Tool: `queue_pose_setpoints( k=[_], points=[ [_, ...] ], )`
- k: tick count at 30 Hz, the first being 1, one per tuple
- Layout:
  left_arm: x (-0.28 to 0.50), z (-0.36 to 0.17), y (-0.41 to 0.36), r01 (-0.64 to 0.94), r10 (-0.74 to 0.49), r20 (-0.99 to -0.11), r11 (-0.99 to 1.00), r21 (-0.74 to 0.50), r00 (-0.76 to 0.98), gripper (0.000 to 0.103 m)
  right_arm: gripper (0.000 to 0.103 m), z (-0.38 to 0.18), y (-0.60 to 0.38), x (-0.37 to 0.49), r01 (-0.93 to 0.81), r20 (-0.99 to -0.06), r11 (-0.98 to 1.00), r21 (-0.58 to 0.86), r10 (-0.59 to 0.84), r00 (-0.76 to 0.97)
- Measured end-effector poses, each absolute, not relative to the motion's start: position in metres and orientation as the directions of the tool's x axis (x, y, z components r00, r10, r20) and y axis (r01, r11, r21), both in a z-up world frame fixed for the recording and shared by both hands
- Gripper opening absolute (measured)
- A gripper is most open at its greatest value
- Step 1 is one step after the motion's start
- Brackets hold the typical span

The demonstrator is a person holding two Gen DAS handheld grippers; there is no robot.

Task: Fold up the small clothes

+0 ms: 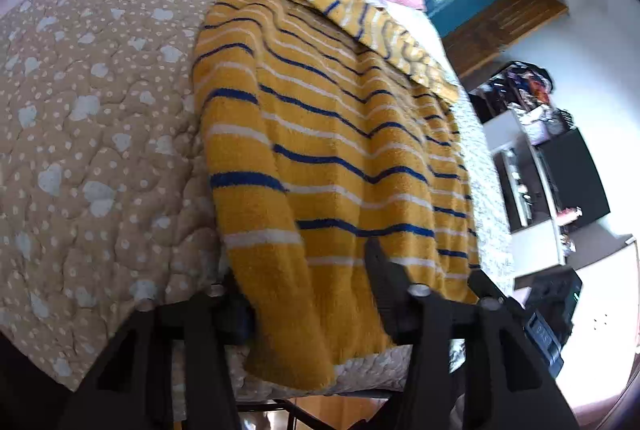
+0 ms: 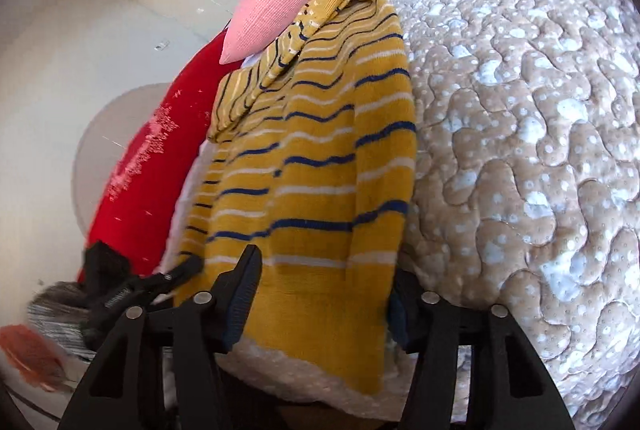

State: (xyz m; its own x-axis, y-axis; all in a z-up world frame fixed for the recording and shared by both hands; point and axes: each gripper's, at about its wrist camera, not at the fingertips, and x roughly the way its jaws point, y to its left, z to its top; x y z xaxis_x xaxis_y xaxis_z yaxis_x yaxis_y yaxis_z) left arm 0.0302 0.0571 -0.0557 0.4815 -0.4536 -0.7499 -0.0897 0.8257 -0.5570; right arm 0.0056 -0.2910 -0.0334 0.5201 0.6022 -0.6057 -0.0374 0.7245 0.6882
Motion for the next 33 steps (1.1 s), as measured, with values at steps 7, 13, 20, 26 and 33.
queue_pose_setpoints(
  k=[7, 13, 20, 26, 33],
  points=[
    [0.036, -0.052, 0.076, -0.185, -0.460, -0.760, 0.788, -0.588, 0.459, 0.009, 0.015, -0.032, -0.287, 0.032, -0.012, -0.638, 0.716, 0.698, 0.630, 0.442],
    [0.006, -0.008, 0.071, -0.122, -0.410, -0.742, 0.829, -0.546, 0.530, 0.007, 0.012, -0.037, -0.325, 0.021, -0.010, -0.464, 0.509, 0.861, 0.794, 0.393],
    [-0.037, 0.008, 0.075, -0.081, -0.442, -0.732, 0.827, -0.557, 0.518, 0.007, 0.011, -0.004, -0.347, -0.035, -0.174, -0.420, 0.484, 0.858, 0.855, 0.305],
    [-0.061, -0.015, 0.077, -0.099, -0.467, -0.747, 0.814, -0.572, 0.473, 0.008, 0.011, -0.018, -0.360, -0.071, -0.125, -0.454, 0.498, 0.858, 0.849, 0.269],
    [-0.024, 0.034, 0.076, -0.030, -0.438, -0.697, 0.835, -0.549, 0.568, 0.008, 0.011, 0.016, -0.348, -0.033, -0.175, -0.418, 0.486, 0.856, 0.851, 0.318]
  ],
)
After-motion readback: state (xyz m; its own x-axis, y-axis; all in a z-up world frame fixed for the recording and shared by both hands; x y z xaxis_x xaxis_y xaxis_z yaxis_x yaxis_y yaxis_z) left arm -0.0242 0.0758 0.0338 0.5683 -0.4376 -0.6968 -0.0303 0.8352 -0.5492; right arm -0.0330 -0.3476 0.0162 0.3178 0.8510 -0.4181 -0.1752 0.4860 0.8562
